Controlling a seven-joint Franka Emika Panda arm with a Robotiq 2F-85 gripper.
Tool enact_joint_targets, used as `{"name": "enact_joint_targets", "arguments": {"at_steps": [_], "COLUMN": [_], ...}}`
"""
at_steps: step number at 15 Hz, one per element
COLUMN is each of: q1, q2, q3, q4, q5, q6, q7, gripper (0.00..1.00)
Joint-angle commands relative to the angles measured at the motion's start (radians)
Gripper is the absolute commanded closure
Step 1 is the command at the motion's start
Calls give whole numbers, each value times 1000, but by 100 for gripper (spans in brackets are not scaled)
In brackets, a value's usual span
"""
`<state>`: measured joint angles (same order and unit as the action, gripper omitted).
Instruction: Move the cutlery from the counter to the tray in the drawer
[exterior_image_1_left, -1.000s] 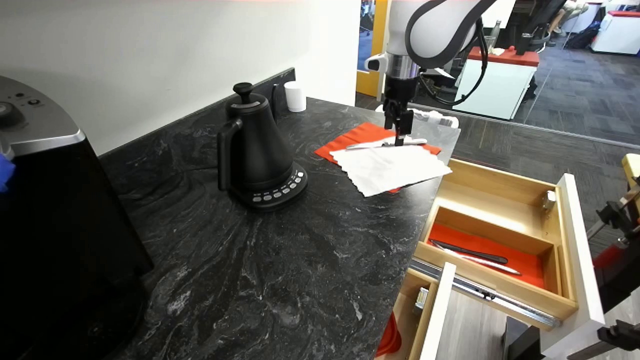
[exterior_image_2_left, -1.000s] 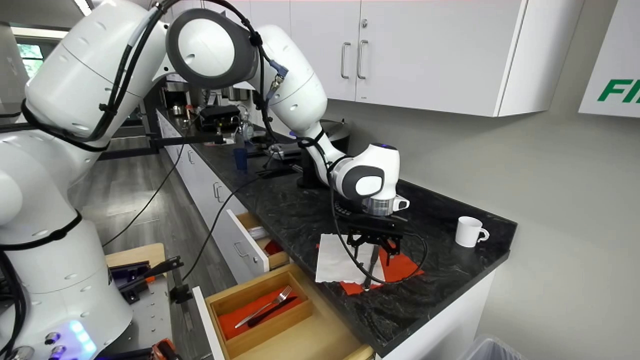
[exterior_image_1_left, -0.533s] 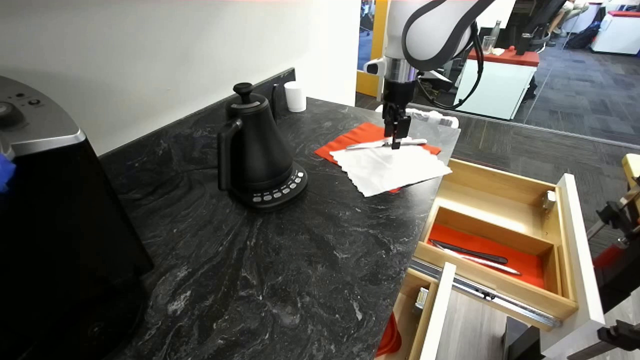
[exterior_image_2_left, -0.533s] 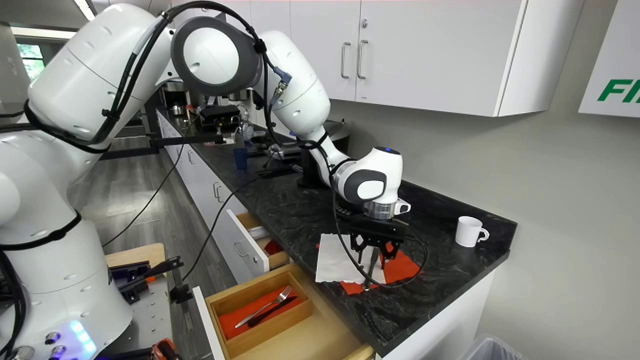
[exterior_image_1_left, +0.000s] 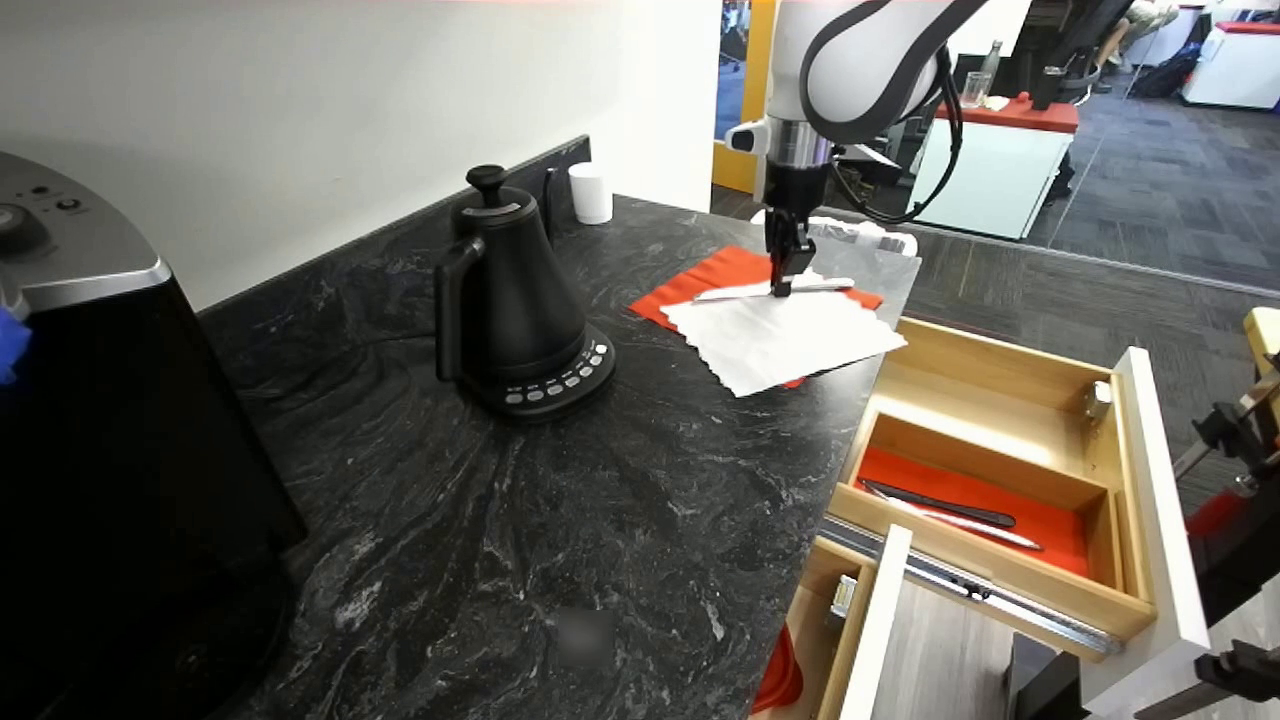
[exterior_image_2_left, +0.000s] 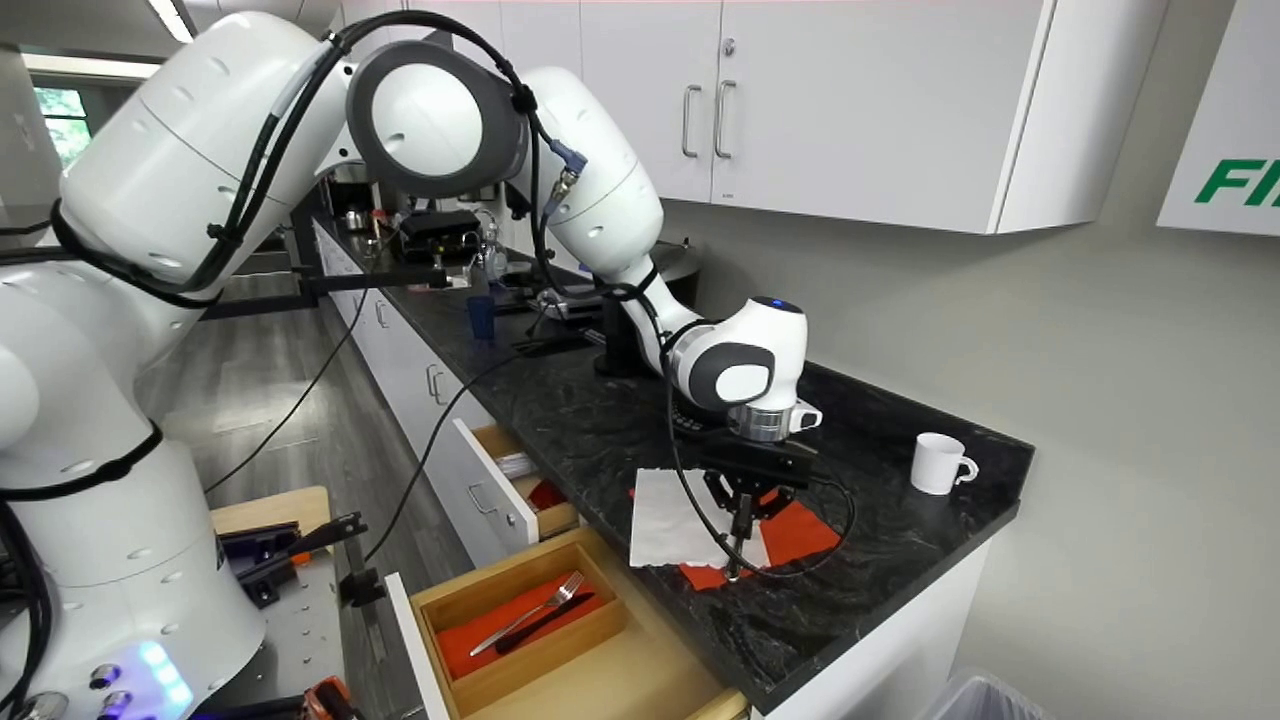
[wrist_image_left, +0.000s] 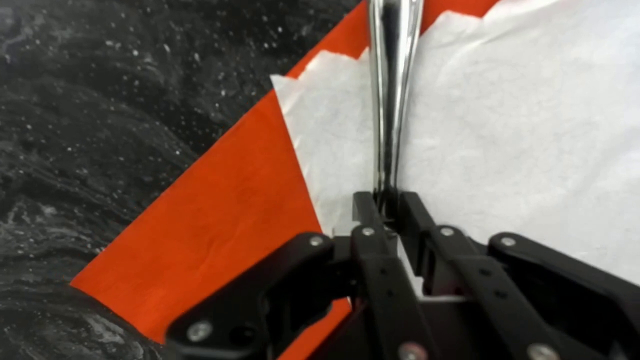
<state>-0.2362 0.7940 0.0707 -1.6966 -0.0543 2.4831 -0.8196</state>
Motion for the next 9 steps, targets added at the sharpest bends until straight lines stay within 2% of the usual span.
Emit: {"name": "enact_joint_targets", "arguments": {"at_steps": [1, 2, 5, 9], "q1": [-26, -26, 8, 34], "q2": [0, 0, -34, -105], "q3": [22, 21, -3, 17], "q4": [15, 14, -4, -60], "q5": [17, 17, 8, 16], "q6": [-32, -31, -50, -58], "q7": [-27, -26, 38, 94], "gripper": [97, 94, 94, 94]}}
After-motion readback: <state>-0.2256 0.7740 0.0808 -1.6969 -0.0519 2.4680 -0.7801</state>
